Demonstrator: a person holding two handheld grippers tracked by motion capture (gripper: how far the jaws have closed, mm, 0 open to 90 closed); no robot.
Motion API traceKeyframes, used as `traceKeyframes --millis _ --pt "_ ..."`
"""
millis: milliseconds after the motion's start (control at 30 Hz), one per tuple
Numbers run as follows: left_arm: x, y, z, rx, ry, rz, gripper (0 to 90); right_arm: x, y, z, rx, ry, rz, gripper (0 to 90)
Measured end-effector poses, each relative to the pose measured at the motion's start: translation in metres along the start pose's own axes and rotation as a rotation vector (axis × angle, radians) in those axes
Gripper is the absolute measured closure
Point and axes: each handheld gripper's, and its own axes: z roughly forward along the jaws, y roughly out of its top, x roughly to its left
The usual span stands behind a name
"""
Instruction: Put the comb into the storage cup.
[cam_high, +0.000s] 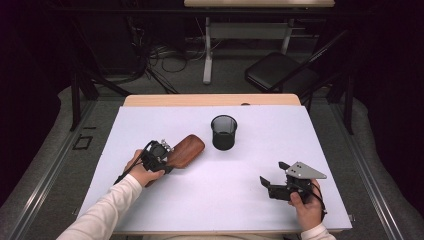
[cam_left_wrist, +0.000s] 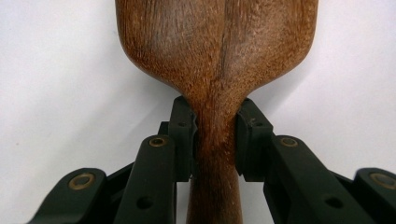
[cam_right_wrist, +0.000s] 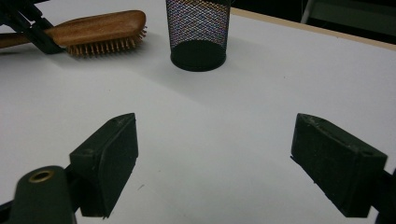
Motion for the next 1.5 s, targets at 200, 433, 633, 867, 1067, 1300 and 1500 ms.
traceKeyframes --millis 200,433,633,867,1067,1300,1500 --pt "0.002 -0.002 0.0 -0.023 -0.015 -0.014 71.6 0.0 0.0 -0.001 0.006 0.001 0.0 14.5" --pt "0.001 -0.003 -0.002 -0.04 -0.015 -0.021 71.7 0.0 0.0 -0.001 0.008 0.0 -0.001 14.5" --pt "0.002 -0.005 -0.003 -0.066 -0.02 -0.031 71.8 0.0 0.0 -0.001 0.009 -0.001 0.0 14.5" --pt "0.001 -0.006 -0.007 -0.093 -0.012 -0.046 71.7 -0.001 0.0 0.0 0.007 -0.002 0.001 14.5" --pt "0.004 -0.008 -0.01 -0.124 -0.019 -0.066 71.7 -0.001 0.0 -0.001 0.008 -0.001 0.003 14.5" --pt "0.007 -0.012 -0.013 -0.168 -0.037 -0.099 71.7 -0.001 -0.001 0.001 0.004 -0.004 0.005 14.5" --pt "0.009 -0.014 -0.021 -0.22 -0.044 -0.117 71.7 -0.001 -0.001 0.001 0.009 -0.004 0.006 14.5"
